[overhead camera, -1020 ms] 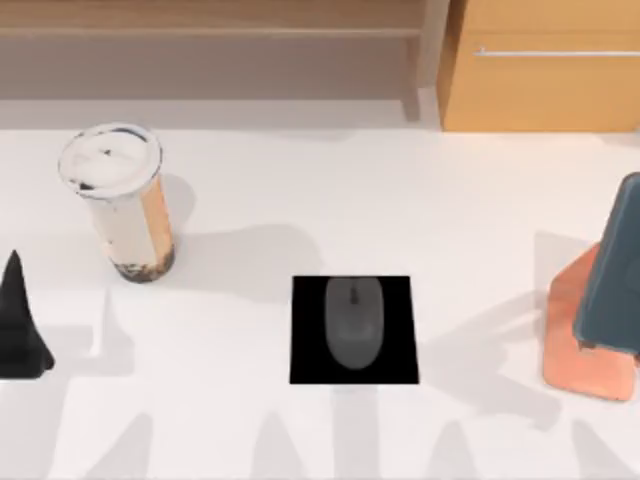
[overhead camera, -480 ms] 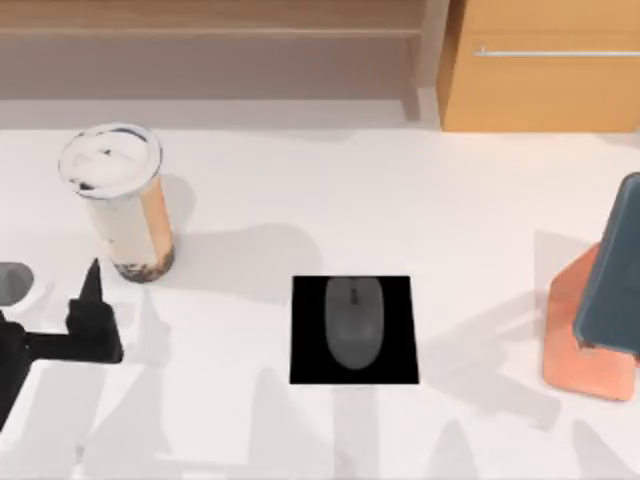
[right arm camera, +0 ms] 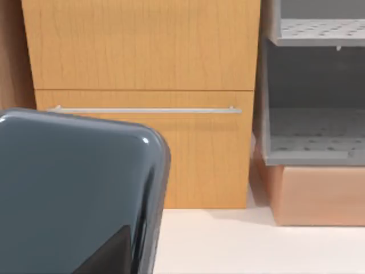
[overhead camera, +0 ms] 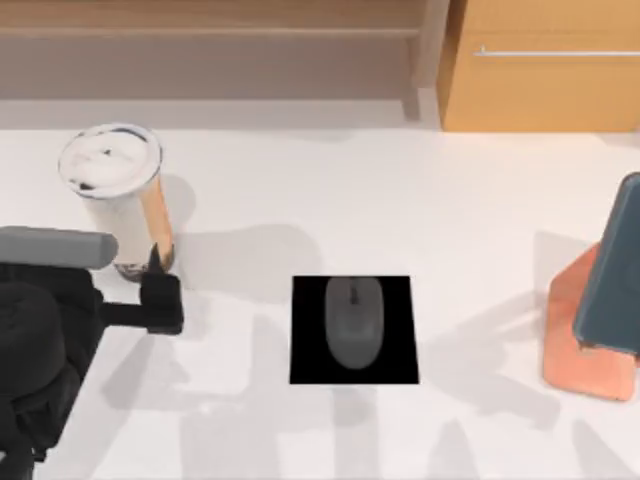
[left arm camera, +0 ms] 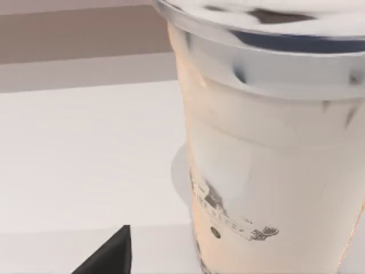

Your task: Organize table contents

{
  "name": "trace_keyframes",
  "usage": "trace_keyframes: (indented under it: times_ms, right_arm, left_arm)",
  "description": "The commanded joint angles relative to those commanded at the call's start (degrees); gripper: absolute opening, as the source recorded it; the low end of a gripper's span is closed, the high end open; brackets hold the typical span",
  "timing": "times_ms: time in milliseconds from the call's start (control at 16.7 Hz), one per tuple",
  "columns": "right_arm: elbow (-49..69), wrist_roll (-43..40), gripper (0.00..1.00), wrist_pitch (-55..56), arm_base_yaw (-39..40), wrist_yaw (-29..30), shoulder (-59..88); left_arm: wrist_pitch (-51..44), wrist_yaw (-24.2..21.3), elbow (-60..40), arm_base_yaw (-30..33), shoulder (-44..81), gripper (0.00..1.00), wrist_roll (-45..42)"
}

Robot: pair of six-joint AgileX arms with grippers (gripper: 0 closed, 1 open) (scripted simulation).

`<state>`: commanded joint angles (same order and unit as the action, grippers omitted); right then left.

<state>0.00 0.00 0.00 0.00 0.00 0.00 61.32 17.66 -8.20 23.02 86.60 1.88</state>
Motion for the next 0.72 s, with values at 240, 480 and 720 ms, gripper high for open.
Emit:
trace_keyframes:
  times_ms: [240, 480, 720]
  right_arm:
    - [0.0, 0.0, 1.00, 0.0, 0.0, 0.0, 0.0]
    - [0.0, 0.0, 1.00, 0.0, 0.0, 0.0, 0.0]
    - [0.0, 0.0, 1.00, 0.0, 0.0, 0.0, 0.0]
  left_arm:
    - [11.3, 1.8, -5.1, 0.4, 13.0, 1.00, 1.6]
    - [14.7, 2.3, -7.0, -0.1, 16.5, 1.00, 2.3]
    - [14.6, 2.1, -7.0, -0.1, 16.5, 1.00, 2.3]
